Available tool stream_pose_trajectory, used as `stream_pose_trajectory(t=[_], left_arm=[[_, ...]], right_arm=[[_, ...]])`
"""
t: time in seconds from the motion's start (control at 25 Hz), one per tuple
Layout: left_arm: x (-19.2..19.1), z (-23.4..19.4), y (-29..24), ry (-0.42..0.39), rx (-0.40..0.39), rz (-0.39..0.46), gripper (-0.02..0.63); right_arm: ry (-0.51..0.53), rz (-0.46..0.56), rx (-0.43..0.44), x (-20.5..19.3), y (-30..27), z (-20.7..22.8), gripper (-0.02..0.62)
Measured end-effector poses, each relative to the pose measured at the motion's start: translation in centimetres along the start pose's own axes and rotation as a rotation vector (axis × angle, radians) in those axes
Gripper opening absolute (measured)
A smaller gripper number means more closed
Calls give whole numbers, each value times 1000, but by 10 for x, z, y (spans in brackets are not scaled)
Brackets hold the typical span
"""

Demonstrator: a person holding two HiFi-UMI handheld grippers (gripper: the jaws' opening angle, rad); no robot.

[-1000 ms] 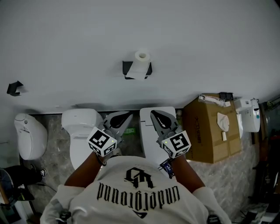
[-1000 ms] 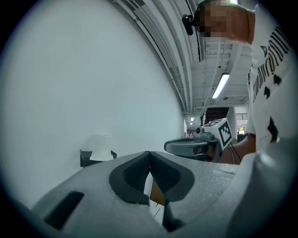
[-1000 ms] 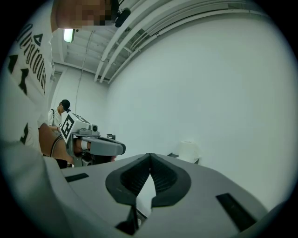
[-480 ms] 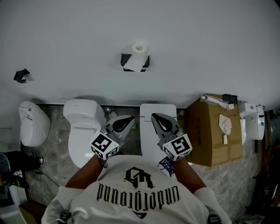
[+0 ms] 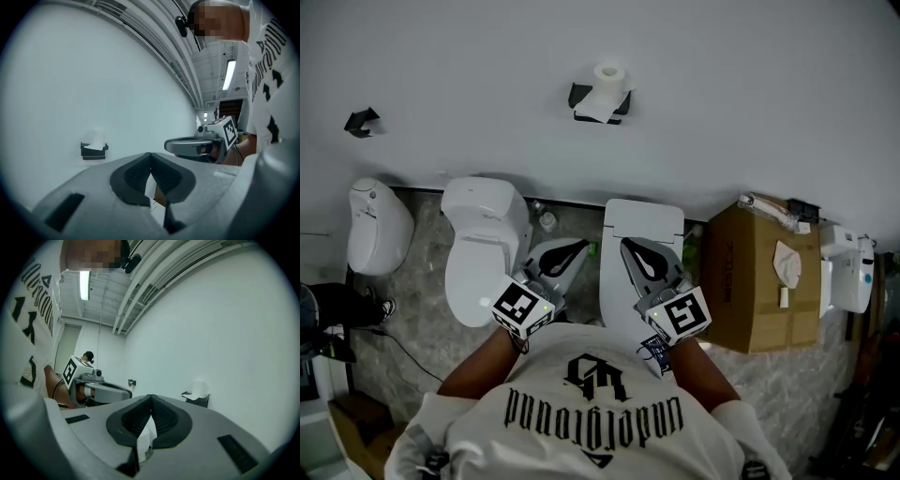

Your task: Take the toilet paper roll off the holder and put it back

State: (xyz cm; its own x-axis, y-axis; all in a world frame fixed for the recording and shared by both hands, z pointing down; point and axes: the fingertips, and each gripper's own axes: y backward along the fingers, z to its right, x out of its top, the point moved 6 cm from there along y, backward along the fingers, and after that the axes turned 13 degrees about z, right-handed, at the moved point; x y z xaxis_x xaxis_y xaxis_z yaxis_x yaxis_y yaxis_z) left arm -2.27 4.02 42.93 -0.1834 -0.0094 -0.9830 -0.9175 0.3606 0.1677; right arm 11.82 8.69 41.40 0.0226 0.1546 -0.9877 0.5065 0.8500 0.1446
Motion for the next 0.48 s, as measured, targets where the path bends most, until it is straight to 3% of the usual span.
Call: stream_pose_trajectory(t=[0.48], left_arm=[[16, 30, 23, -17, -5, 20, 14]], right_arm=[[-2, 12, -15, 4, 27, -29, 12]])
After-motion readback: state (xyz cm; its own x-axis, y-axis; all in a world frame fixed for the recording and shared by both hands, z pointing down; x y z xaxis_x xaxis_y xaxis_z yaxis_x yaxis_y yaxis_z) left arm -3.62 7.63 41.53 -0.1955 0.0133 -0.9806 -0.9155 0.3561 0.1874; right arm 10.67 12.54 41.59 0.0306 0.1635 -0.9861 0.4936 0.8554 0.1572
